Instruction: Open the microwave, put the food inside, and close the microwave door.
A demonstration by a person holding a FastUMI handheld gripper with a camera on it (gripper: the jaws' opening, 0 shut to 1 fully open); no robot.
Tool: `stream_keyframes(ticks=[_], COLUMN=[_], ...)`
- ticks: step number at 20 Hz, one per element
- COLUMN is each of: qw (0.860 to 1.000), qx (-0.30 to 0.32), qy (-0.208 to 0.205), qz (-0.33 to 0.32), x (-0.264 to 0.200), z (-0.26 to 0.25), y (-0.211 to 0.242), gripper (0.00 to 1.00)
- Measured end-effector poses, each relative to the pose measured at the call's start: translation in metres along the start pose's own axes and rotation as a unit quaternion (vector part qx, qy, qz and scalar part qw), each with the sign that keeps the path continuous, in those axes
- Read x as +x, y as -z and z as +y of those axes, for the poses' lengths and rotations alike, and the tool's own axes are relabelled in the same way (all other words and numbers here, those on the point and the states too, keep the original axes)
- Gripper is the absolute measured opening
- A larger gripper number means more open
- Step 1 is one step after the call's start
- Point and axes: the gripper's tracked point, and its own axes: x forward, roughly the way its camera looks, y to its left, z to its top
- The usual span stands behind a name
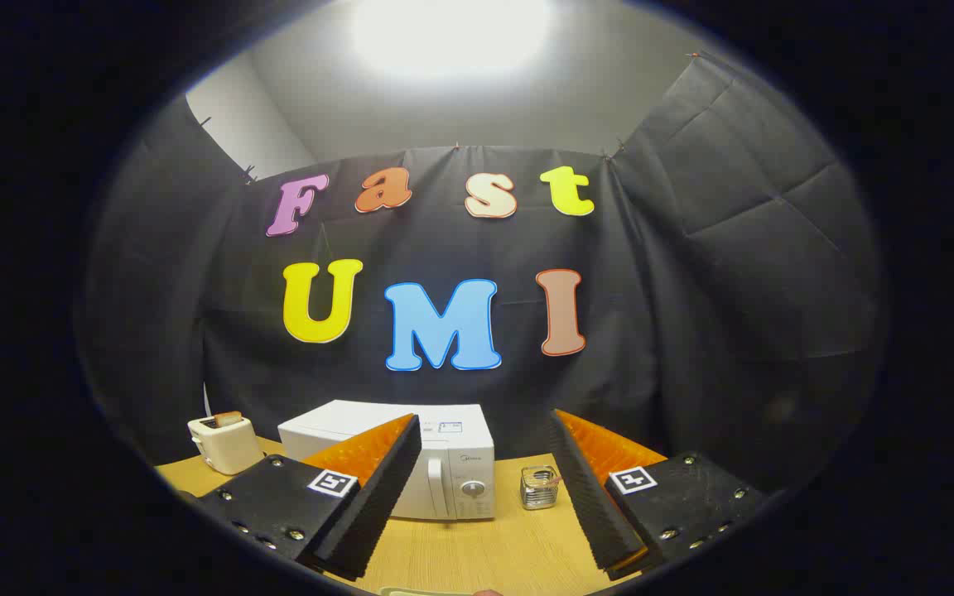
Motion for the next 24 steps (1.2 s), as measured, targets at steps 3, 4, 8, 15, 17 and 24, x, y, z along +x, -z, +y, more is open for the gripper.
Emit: stream_keyframes(ticks=[3, 4, 8, 15, 17, 24], qw=[1.000, 1.000, 1.000, 1.000, 1.000, 1.000], qx=[-0.005, -0.006, 0.000, 0.001, 0.001, 0.001], qy=[-0.001, -0.001, -0.002, 0.001, -0.001, -0.010], qz=[0.005, 0.007, 0.011, 0.005, 0.006, 0.014], x=[0.006, 0.008, 0.016, 0.028, 0.031, 0.044], z=[0.003, 0.003, 0.004, 0.003, 0.005, 0.008], y=[0.005, 0.006, 0.007, 0.006, 0.008, 0.021], gripper=[0.95, 0.95, 0.95, 0.95, 0.95, 0.95])
